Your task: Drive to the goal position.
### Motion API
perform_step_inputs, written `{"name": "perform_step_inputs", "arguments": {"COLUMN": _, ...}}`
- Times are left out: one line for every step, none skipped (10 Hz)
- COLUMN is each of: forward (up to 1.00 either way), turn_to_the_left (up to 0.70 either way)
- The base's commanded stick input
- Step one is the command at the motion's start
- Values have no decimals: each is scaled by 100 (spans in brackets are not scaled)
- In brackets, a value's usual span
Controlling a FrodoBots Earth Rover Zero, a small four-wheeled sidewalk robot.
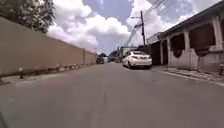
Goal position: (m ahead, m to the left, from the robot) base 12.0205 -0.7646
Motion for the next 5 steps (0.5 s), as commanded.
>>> {"name": "perform_step_inputs", "arguments": {"forward": 100, "turn_to_the_left": 0}}
{"name": "perform_step_inputs", "arguments": {"forward": 100, "turn_to_the_left": 0}}
{"name": "perform_step_inputs", "arguments": {"forward": 100, "turn_to_the_left": 0}}
{"name": "perform_step_inputs", "arguments": {"forward": 100, "turn_to_the_left": 0}}
{"name": "perform_step_inputs", "arguments": {"forward": 100, "turn_to_the_left": 0}}
